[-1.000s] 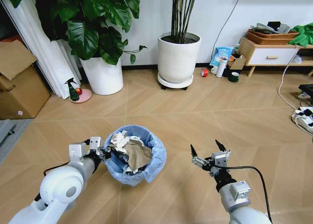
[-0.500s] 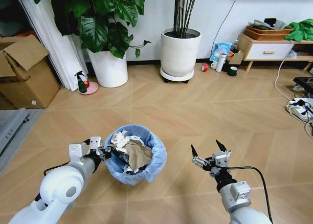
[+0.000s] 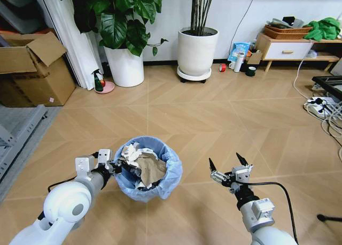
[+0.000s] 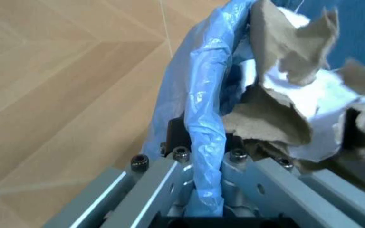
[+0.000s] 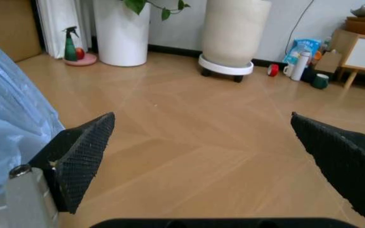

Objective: Pick up the trash bin and place the garbage on the floor into it.

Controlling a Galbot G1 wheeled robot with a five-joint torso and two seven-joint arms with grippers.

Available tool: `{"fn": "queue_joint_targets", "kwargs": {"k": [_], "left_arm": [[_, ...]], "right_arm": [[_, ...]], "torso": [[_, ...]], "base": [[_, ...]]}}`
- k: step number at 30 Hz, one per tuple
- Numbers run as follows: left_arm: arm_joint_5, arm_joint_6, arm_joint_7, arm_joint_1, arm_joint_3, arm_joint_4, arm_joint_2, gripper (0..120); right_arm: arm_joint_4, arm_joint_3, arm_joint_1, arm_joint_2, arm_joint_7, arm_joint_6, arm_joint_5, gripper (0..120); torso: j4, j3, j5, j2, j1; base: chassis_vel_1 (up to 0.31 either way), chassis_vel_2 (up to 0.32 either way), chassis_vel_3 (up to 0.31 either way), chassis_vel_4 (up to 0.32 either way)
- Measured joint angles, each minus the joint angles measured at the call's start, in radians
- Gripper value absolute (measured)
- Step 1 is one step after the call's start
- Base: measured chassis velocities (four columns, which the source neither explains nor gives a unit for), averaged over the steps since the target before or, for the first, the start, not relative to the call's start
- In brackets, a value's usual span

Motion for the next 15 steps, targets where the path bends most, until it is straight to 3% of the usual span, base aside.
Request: {"fn": "queue_joint_targets", "kwargs": {"k": [15], "left_arm": [[0.003,-0.001,0.002,0.0,0.0,0.003,-0.003,0]], "right_arm": [[-0.004,0.001,0.001,-0.003,-0.001,0.003,0.0,100]], "torso": [[0.0001,0.0,0.0002,0.0,0.0]], "base": [[0.266,-0.19,-0.265,0.19]]}}
